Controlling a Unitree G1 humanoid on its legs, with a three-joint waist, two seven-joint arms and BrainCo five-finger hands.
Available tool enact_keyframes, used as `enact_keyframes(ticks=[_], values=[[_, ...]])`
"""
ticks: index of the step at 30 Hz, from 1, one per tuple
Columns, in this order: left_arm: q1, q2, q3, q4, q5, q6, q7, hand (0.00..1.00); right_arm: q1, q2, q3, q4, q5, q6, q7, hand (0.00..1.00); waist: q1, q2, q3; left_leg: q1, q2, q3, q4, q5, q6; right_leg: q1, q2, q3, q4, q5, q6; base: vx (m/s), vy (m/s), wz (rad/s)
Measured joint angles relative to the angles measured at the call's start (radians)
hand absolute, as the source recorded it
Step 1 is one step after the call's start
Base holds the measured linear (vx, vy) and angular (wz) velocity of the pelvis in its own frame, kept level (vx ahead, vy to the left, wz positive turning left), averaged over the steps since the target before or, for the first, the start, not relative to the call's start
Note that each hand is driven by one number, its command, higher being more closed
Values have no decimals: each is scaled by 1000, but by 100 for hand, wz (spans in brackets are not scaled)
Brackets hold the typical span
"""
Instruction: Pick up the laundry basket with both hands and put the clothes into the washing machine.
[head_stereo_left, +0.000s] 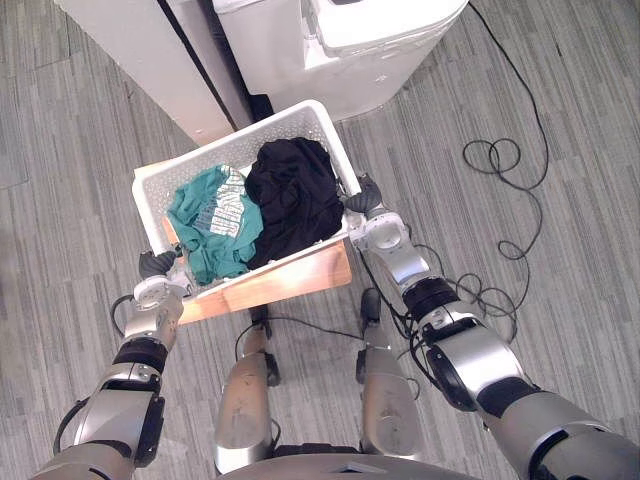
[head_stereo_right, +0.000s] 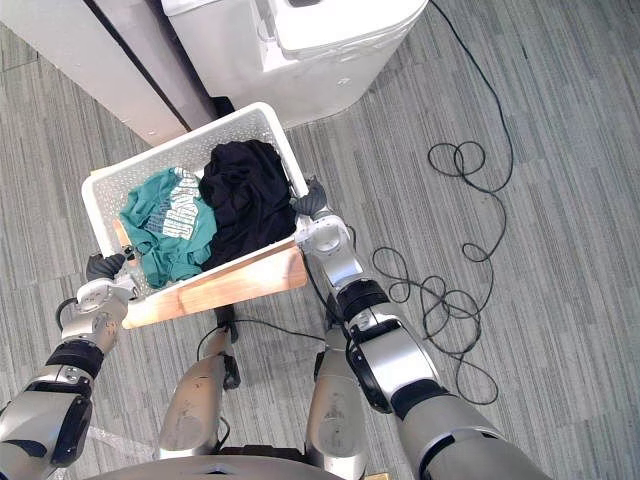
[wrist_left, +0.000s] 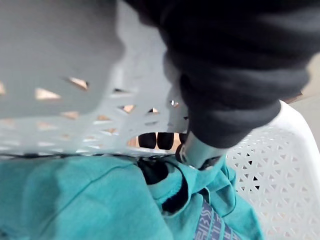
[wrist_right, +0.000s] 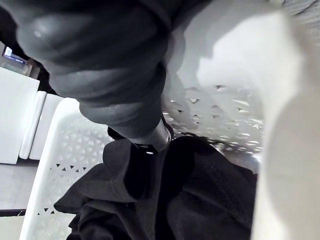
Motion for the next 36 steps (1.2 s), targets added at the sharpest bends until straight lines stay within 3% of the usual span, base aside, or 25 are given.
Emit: enact_keyframes(ticks=[17,25,30,34,36], values=[[1,-14,-62,29,13,32,-5,100,74,-21,-28,28,101,-16,5,100,-9,0,0,51,-1,-7,-5,0,-1,62,-2,-11,-10,4,2,-2,-6,1],[22,-29,-83,21,71,43,-23,100,151,-35,-69,17,242,-10,15,100,-29,1,-6,117,3,-14,-6,-16,-11,146,7,-22,-35,4,2,-4,-34,2],[131,-47,-46,-78,130,48,-52,100,240,-44,-89,-33,333,-10,55,100,-28,1,-78,151,13,9,-5,-21,-13,178,19,-3,-61,9,0,28,-41,-14],[236,-58,-32,-171,142,48,-68,100,372,-44,-108,-134,376,-14,87,100,-31,1,-173,162,22,18,-6,-27,-16,194,27,-6,-77,7,-2,24,-40,-4],[277,-83,-19,-196,146,48,-74,100,409,-39,-130,-138,399,-25,101,100,-34,1,-188,189,22,16,-6,-38,-16,227,28,-14,-84,-2,-5,3,-25,7]])
